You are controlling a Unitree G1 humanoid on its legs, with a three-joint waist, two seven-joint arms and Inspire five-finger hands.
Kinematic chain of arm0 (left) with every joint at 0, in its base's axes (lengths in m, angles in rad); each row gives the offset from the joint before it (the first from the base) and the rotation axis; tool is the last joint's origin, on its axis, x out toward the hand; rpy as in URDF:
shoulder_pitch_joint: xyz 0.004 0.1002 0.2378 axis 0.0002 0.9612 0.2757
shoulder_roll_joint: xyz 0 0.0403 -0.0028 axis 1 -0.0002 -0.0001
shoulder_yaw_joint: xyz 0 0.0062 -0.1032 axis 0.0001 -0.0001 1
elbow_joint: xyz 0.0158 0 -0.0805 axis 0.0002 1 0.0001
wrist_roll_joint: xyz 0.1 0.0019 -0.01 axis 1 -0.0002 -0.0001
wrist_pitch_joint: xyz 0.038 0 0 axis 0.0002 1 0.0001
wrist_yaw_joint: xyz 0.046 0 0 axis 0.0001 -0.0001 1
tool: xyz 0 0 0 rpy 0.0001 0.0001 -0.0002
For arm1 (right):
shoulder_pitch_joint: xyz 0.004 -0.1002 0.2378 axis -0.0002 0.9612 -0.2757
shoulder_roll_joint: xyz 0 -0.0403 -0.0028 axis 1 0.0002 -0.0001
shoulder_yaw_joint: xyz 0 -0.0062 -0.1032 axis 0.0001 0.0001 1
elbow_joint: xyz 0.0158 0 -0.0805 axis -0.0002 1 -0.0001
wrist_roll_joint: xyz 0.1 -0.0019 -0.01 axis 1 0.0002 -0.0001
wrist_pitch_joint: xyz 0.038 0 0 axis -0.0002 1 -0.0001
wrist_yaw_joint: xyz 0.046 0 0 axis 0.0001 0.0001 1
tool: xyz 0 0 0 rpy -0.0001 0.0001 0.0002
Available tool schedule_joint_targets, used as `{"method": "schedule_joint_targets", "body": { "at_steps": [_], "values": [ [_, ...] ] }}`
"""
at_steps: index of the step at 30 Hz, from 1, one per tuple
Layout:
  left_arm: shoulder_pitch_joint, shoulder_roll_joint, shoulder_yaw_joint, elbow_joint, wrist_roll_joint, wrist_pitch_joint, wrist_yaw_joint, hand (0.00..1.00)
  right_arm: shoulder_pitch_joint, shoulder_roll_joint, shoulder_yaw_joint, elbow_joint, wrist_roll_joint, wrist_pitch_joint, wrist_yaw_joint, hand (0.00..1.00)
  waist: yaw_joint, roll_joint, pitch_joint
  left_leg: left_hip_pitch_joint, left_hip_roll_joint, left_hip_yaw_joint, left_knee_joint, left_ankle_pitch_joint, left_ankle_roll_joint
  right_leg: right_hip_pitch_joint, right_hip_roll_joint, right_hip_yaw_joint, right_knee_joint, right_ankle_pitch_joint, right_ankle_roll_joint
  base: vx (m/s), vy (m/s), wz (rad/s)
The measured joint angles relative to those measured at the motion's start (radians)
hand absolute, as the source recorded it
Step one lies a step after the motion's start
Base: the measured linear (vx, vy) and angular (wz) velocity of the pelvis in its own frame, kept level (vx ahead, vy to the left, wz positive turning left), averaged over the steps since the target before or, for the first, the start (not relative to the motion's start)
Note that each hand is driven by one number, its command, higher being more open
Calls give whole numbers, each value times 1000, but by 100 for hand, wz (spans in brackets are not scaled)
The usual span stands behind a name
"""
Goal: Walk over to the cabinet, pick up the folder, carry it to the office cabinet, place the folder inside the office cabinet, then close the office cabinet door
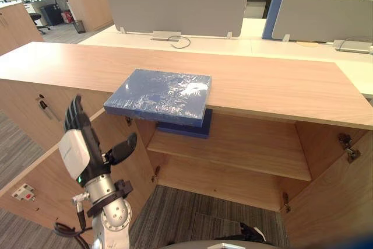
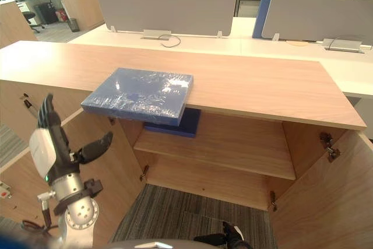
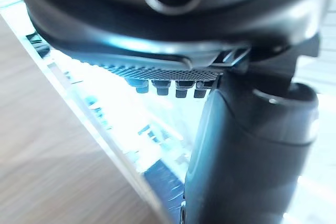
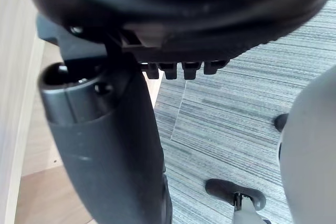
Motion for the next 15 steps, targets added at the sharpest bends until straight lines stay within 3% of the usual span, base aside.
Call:
{"method": "schedule_joint_targets", "body": {
  "at_steps": [5,15],
  "values": [
    [-67,52,-22,-61,108,-29,27,100,3,-5,-3,1,-6,-3,1,100,-7,11,-28,-6,5,21,0,3,5,-15,2,26,-4,4,-7,-35,17,-14],
    [-74,105,-18,-39,125,-34,23,100,-2,-12,3,18,0,-23,4,100,-6,14,-35,-8,11,35,1,8,7,-24,7,42,-4,7,-12,-7,0,-4]
  ]
}}
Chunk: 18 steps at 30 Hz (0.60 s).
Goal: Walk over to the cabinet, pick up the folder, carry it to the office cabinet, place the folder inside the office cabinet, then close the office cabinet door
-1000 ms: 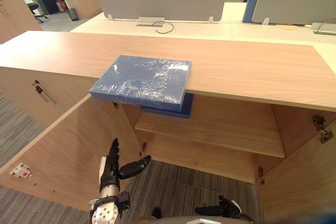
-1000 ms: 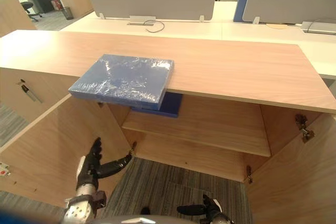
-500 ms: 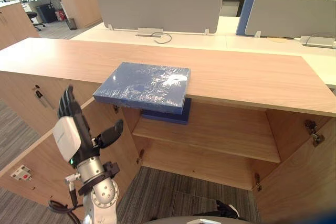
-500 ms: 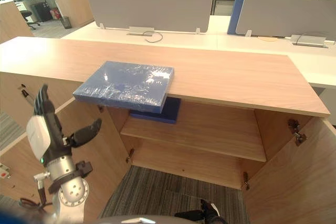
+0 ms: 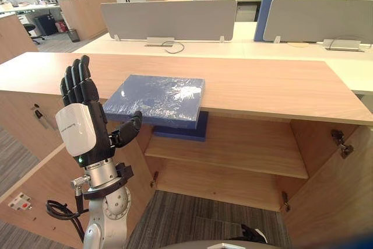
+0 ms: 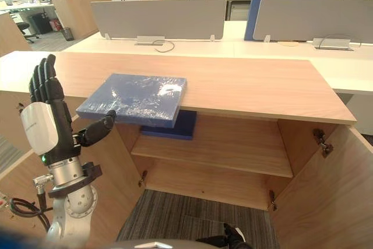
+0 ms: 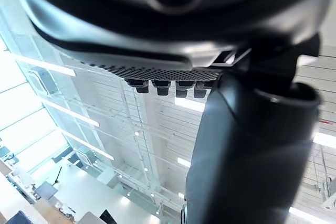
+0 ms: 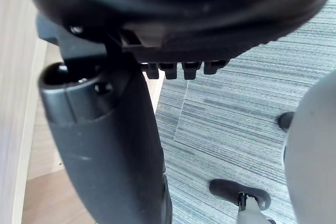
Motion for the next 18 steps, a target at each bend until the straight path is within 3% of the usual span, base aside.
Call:
{"method": "schedule_joint_targets", "body": {
  "at_steps": [11,18],
  "values": [
    [5,98,3,249,-3,-38,-58,100,-17,-13,39,-1,3,-4,5,100,-2,26,13,5,12,10,-3,5,0,-5,10,18,3,4,-6,-49,1,-5],
    [12,117,60,299,-11,-38,-70,100,-28,-12,42,-1,3,-4,5,100,0,10,41,4,8,9,-3,4,-2,-3,9,18,-4,3,-6,-11,-2,0]
  ]
}}
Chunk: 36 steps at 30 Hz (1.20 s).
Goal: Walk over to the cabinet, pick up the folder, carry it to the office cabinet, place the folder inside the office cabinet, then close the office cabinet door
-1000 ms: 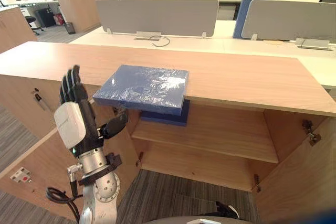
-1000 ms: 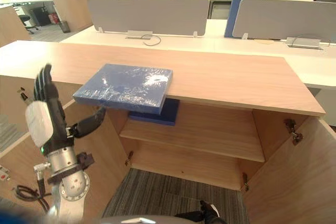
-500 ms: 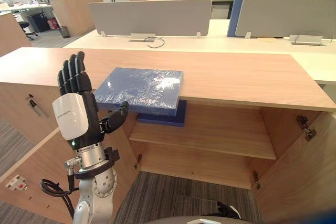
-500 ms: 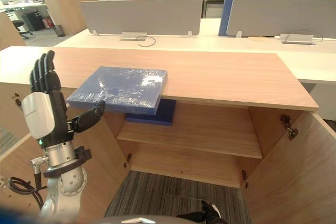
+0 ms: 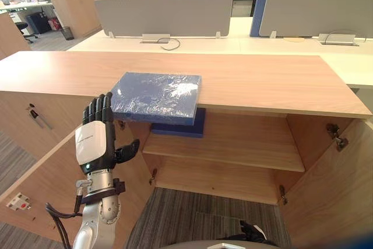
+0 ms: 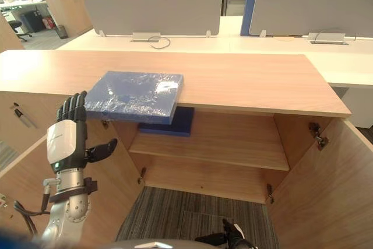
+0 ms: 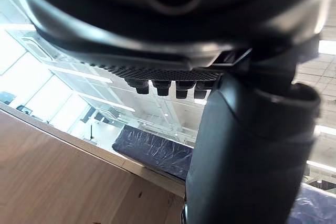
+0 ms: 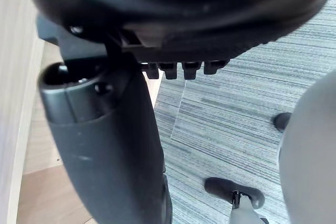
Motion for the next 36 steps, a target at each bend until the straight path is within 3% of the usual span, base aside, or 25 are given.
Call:
{"method": "schedule_joint_targets", "body": {
  "at_steps": [6,36],
  "values": [
    [-1,10,-4,37,3,1,-19,100,-12,12,40,0,-1,0,2,100,0,-14,15,2,-4,0,0,-3,-4,3,0,1,-1,-1,1,0,0,0],
    [-220,297,-232,120,24,-82,-50,100,-45,0,67,24,0,-2,18,100,-30,2,20,13,7,25,0,-9,-13,-3,7,31,3,2,-4,-3,0,-2]
  ]
}}
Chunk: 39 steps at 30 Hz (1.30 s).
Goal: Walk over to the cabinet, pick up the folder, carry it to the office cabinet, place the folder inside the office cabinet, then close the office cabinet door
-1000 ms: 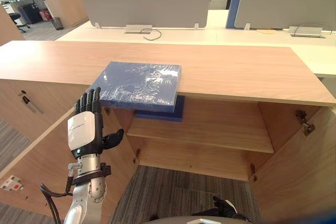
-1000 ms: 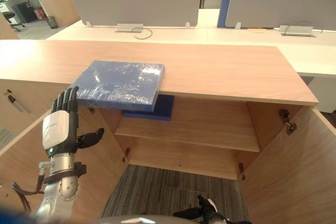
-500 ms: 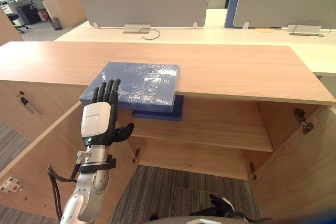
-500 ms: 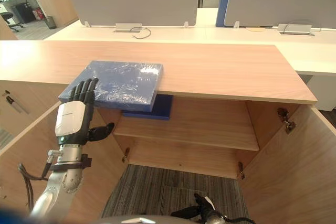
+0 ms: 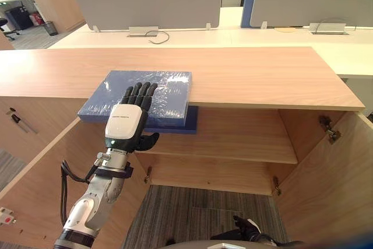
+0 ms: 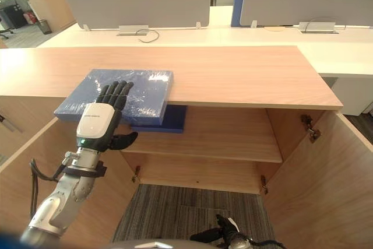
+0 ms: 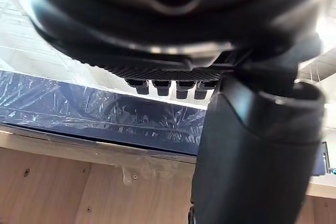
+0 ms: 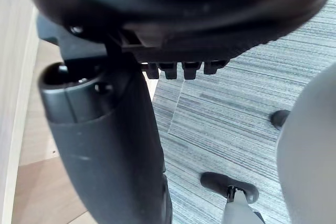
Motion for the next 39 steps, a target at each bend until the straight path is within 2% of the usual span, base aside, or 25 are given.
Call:
{"method": "schedule_joint_targets", "body": {
  "at_steps": [3,6,7,13,22,27,32,34,36,38,39],
  "values": [
    [-29,51,-33,13,16,-4,0,100,0,-1,-2,0,0,-1,0,100,-3,1,0,2,3,2,0,0,0,0,2,2,2,1,-2,-9,-1,-1],
    [-52,59,-34,34,26,-7,-1,100,0,-5,-6,0,0,-2,0,100,-11,3,0,3,4,2,0,0,0,0,3,4,3,1,-2,-9,0,-1],
    [-56,60,-34,39,26,-7,-2,0,0,-5,-7,0,1,-2,0,100,-13,3,1,3,4,2,0,0,0,0,3,4,3,1,-2,0,0,0],
    [-127,93,-77,123,25,-5,-9,0,-2,-6,-7,-1,2,-3,3,100,-20,4,0,4,3,3,0,0,0,-1,3,6,3,1,-2,0,0,0],
    [-264,106,-79,127,25,4,40,0,1,-7,-7,0,6,-3,5,100,-21,2,-3,6,3,4,0,0,0,0,3,7,3,1,-2,0,0,0],
    [-345,133,-127,141,28,5,51,0,0,-7,-7,0,7,-3,6,100,-25,1,-5,8,3,5,0,0,0,1,2,9,5,1,-2,0,0,0],
    [-354,123,-141,107,26,16,37,0,0,-6,-21,1,8,-3,5,100,-27,0,-5,8,1,4,0,1,1,1,1,8,5,1,-3,0,0,0],
    [-309,88,-119,24,25,20,7,0,0,-5,-41,7,9,-2,3,100,-27,0,-5,7,-2,2,0,1,1,-1,-2,8,5,1,-3,0,0,0],
    [-215,5,-80,-96,17,14,-4,0,-1,-5,-60,17,8,-2,-1,100,-27,0,-7,2,-5,0,1,1,1,-6,-6,12,4,1,-3,0,0,-3],
    [-76,-150,-39,-284,-56,-22,-2,0,1,-5,-76,16,9,1,-12,100,-23,-2,-11,-19,-5,0,3,4,3,-29,-7,18,6,2,-4,8,2,-4],
    [-41,-185,-30,-334,-83,-35,0,0,3,-6,-76,11,9,3,-16,100,-23,-3,-12,-22,-4,1,5,6,5,-32,-6,20,6,3,-6,0,0,0]
  ]
}}
